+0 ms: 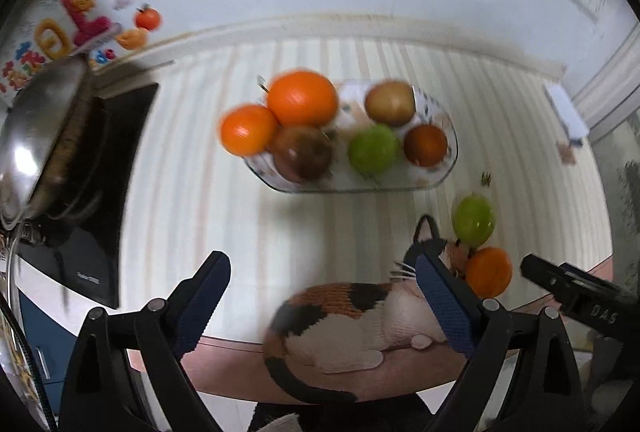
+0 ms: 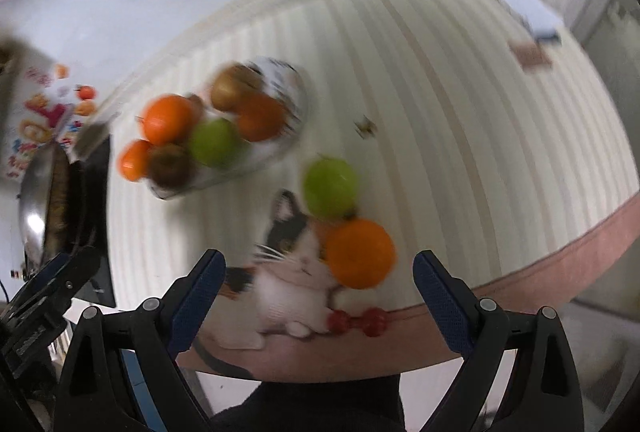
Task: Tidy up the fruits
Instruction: 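Grasp an orange with the right tool while the left tool grasps a green apple, then carry the orange and green apple onto the floral plate and open both tools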
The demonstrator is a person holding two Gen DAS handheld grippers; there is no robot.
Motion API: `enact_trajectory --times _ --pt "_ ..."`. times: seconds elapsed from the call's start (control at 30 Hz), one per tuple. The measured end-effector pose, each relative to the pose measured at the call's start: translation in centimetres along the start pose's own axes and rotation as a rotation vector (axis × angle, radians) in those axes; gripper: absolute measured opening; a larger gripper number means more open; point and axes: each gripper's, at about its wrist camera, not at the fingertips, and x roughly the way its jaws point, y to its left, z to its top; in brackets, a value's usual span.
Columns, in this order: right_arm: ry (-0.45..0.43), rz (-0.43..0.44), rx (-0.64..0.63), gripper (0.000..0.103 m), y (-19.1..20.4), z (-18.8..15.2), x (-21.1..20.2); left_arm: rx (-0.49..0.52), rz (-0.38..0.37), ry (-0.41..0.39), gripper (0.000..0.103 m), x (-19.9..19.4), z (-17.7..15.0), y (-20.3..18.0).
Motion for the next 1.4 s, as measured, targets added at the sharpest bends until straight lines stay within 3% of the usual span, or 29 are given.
enact_trajectory --times 0.3,0.33,0.37,0.4,0.5,0.73,0.8,0.87,0.9,0.93,1.07,1.2,1.4 --pt "0.139 0.040 0.057 0.095 -4.0 -0.3 9.1 0.091 -0.007 0.126 0.095 5.7 2.7 -6.2" --pt "0.148 0.048 0.050 0.089 -4.1 -0.4 9.8 0.100 -0.011 0.134 0.095 6.0 3.1 -6.7" --pt "0.155 0.050 0.042 0.077 -4.0 -0.4 10.5 0.113 -0.016 0.143 0.095 6.5 3.6 -7.5" --pt "0.156 0.055 0.034 0.068 -4.0 -0.4 10.9 0.124 -0.019 0.146 0.095 6.8 4.0 -8.1" --pt "0.127 0.057 0.023 0.066 -4.5 -0.3 10.8 0.163 -0.039 0.175 0.095 7.9 4.8 -10.0" --pt "0.115 0.014 0.079 0.066 -8.4 0.1 9.6 0.219 -0.165 0.312 0.095 12.4 5.7 -14.9" --pt "0.113 0.017 0.095 0.066 -9.6 0.5 9.3 0.240 -0.181 0.329 0.090 13.7 5.5 -16.2" --pt "0.108 0.005 0.090 0.066 -10.0 0.5 9.2 0.281 -0.160 0.334 0.064 14.7 5.2 -17.1" --pt "0.104 -0.002 0.085 0.066 -10.2 0.5 9.1 0.287 -0.175 0.341 0.060 15.1 4.9 -17.3" --pt "0.101 -0.004 0.086 0.066 -10.4 0.4 9.0 0.277 -0.189 0.342 0.053 15.2 4.7 -17.2" --pt "0.091 0.002 0.101 0.066 -11.1 0.3 8.7 0.260 -0.151 0.307 0.052 14.5 3.8 -15.6" --pt "0.086 0.011 0.077 0.066 -10.3 0.0 8.8 0.197 -0.126 0.305 0.052 13.6 2.7 -10.9" --pt "0.122 0.060 -0.036 0.066 -5.4 -0.4 10.1 0.098 -0.059 0.303 0.052 12.4 0.5 -3.3"
